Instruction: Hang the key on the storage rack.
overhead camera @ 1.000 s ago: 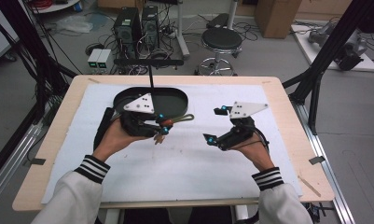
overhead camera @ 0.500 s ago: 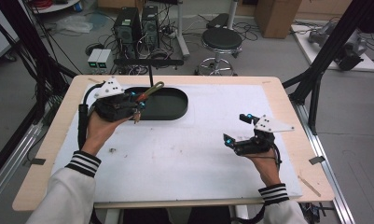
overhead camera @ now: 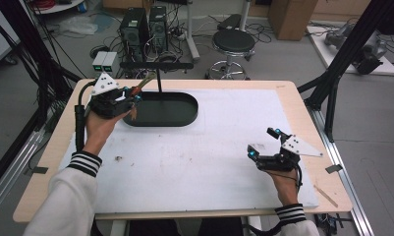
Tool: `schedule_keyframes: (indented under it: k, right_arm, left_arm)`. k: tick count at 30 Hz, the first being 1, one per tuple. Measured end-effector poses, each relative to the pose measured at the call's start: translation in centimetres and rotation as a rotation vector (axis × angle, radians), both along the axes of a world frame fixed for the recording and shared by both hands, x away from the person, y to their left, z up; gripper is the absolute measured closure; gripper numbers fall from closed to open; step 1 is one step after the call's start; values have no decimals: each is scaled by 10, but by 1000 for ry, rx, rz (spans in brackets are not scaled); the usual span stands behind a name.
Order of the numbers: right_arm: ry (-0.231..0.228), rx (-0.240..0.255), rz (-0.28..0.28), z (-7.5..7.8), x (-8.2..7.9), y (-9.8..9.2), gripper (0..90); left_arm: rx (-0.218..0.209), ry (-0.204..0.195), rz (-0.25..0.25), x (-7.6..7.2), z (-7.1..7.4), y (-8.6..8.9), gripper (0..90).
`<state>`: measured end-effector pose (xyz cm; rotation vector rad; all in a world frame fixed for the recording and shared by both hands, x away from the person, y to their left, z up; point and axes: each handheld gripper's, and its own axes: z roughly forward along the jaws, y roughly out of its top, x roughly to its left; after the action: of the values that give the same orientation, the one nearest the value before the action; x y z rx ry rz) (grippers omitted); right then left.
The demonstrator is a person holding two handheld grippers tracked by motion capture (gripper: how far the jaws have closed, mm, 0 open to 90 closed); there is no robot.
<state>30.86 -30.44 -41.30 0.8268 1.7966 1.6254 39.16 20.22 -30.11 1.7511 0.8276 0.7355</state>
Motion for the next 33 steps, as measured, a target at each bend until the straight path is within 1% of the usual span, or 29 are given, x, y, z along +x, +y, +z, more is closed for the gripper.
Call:
schedule_keyframes:
  k: [1,2,3,4,5,9,13,15,16,17,18,19,20,21,24,25,29,33]
  right_arm:
    - [-25,29,-7,-4,-4,-2,3]
    - [-25,29,-7,-4,-4,-2,3]
    - [-34,34,-1,-6,-5,-3,3]
    - [-31,30,-1,-8,-6,-3,2]
    - [-29,24,0,-12,-8,-4,2]
    - [-31,39,5,-18,-12,-6,2]
    - [-49,29,-6,-22,-14,-7,3]
    - [-61,40,-3,-26,-15,-7,2]
    - [-56,44,-3,-28,-16,-7,3]
    - [-49,43,-4,-29,-16,-7,2]
    - [-49,43,-4,-29,-16,-7,2]
    - [-42,51,-6,-33,-16,-7,2]
    - [-49,54,-5,-34,-15,-8,2]
    - [-37,56,-3,-35,-16,-7,2]
    - [-38,51,0,-35,-15,-8,2]
    - [-34,48,10,-35,-13,-7,2]
    - [-16,43,13,-37,-11,-6,3]
    - [-16,43,14,-38,-9,-6,2]
  left_arm:
    - [0,3,17,2,-1,0,714]
    - [-1,4,33,4,-2,1,714]
    - [-10,1,37,6,-3,2,714]
    - [-22,-1,42,8,-3,3,714]
    - [-22,-1,50,10,-4,4,715]
    - [0,21,77,18,-8,7,715]
    - [0,18,81,27,-7,9,715]
    - [11,17,84,32,-6,8,715]
    - [15,21,88,37,-6,8,715]
    - [13,11,95,39,-7,8,715]
    - [13,11,95,39,-7,8,715]
    - [-6,16,102,42,-9,8,715]
    - [-6,16,102,42,-9,8,715]
    - [-1,20,104,44,-10,8,715]
    - [3,29,107,47,-13,9,715]
    - [2,29,111,48,-14,10,715]
    - [3,34,117,51,-14,11,715]
    - [14,29,118,55,-11,9,715]
